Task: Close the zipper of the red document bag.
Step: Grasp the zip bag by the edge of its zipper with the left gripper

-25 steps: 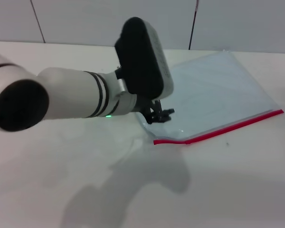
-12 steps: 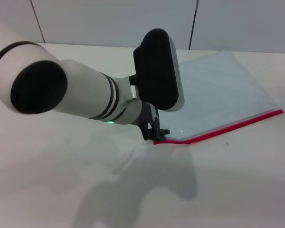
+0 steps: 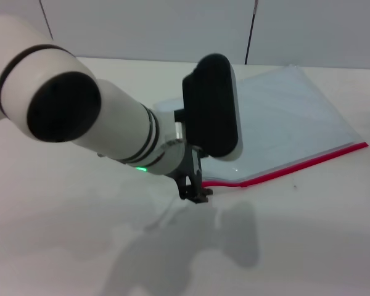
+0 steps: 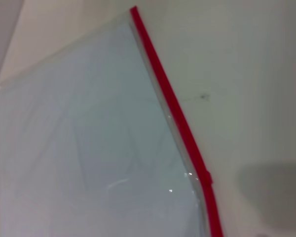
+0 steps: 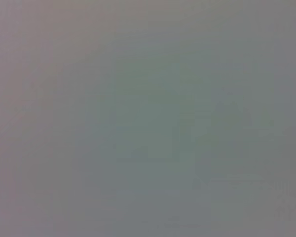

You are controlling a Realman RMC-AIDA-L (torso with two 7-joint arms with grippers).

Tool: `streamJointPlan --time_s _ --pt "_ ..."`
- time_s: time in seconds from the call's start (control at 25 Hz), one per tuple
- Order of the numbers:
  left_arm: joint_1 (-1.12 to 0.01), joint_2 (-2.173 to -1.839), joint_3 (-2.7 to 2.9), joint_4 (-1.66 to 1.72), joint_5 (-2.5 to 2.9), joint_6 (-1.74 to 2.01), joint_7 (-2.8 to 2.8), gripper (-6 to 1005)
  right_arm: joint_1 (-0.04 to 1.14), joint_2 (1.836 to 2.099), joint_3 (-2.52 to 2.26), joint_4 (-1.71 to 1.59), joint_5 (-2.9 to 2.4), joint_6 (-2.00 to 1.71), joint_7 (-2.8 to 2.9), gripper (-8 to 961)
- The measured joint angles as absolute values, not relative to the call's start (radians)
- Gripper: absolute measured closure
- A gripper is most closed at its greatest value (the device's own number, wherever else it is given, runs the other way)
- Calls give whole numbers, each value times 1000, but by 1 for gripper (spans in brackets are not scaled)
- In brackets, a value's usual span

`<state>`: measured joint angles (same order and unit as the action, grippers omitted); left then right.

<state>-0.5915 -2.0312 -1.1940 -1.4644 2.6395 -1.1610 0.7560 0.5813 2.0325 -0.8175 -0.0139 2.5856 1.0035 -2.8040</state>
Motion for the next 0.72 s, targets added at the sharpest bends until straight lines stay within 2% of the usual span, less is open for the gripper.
streamJointPlan --time_s 0.72 --pt "-651 -2034 -1147 -1329 2688 -1094 721 297 595 2033 -818 -9 2589 1003 -2804 310"
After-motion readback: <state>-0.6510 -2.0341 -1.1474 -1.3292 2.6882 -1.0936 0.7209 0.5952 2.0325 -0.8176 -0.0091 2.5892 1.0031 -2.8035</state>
